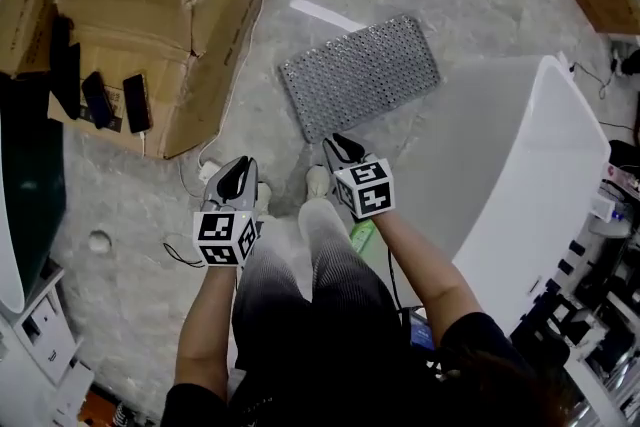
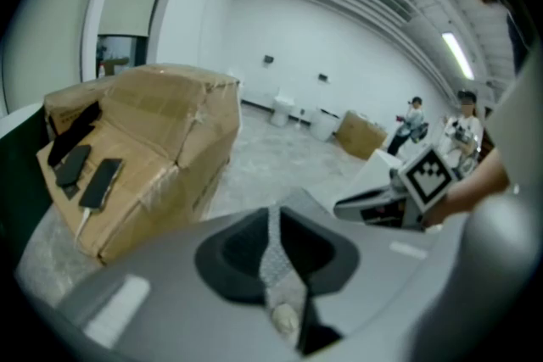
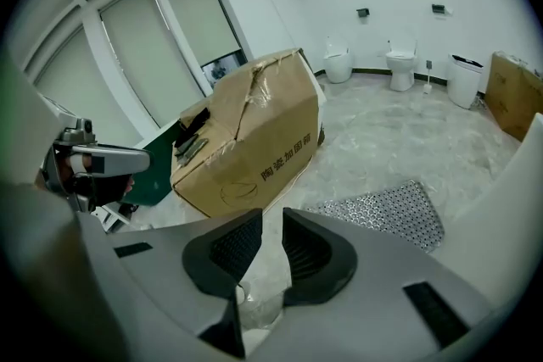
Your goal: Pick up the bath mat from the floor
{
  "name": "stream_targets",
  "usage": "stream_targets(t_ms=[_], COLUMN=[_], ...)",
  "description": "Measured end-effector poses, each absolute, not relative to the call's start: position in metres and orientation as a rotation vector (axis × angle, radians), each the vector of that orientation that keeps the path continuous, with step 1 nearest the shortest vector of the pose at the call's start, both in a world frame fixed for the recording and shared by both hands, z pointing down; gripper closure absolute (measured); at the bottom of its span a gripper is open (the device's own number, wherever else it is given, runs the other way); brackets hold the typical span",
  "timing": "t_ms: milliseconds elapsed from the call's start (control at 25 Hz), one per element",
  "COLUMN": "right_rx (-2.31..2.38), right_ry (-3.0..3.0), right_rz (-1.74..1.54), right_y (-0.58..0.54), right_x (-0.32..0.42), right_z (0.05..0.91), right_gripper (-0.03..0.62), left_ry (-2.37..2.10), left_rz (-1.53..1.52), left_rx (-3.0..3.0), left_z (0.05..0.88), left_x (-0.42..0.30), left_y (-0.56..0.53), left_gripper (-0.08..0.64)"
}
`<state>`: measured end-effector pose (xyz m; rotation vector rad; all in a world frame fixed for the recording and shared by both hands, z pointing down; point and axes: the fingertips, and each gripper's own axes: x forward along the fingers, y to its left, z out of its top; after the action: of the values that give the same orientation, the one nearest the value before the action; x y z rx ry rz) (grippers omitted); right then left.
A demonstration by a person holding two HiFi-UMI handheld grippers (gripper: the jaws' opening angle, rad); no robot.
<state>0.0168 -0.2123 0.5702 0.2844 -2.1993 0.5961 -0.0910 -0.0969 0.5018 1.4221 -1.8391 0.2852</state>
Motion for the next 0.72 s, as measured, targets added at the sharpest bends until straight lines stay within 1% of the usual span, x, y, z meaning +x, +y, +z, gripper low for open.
stream_targets(t_ms=[360,720], right_rx=[0.321,0.4], right_ry=[-2.163,-2.113], right_rz=[0.592,0.576], right_y=[-0.213,-0.205], right_x=[0.001,-0.007], right_z=[0.636,0.717], right_gripper=[0.511,0.505], left_ry=[-1.846,-1.764], left_rz=[0.311,0.361], left_rx=[1.386,1.421], left_z=[0.547,0.621], left_x=[-0.104,-0.114], left_y=[-0.091,-0.085], left_gripper=[0.512,0.511])
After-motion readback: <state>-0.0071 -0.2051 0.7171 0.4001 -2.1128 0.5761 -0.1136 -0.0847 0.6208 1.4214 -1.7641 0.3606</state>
